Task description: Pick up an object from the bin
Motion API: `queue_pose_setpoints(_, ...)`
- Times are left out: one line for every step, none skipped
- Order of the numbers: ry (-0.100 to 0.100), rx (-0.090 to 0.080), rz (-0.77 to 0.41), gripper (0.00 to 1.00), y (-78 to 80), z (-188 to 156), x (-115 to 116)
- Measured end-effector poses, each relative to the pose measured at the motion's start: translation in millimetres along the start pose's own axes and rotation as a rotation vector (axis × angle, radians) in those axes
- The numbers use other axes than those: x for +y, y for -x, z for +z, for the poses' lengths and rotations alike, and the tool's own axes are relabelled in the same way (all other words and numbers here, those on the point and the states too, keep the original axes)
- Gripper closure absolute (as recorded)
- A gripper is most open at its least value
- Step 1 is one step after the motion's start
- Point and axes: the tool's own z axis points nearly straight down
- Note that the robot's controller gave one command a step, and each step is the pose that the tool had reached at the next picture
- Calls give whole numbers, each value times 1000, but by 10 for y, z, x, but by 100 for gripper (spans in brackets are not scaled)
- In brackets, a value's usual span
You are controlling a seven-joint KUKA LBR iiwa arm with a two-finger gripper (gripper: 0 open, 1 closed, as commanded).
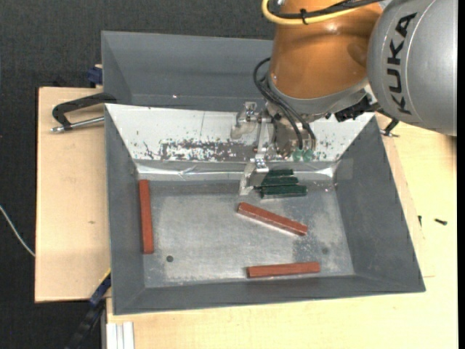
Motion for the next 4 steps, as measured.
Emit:
queue_pose_setpoints(0, 14, -49, 0, -47, 657, -145)
queue_pose_setpoints(-1, 14, -103, 0, 87, 1247, -289)
queue_pose_setpoints(0, 18, -162, 0, 87, 1819, -655)
queue_pose_setpoints(0, 22, -172, 0, 76, 1918, -744)
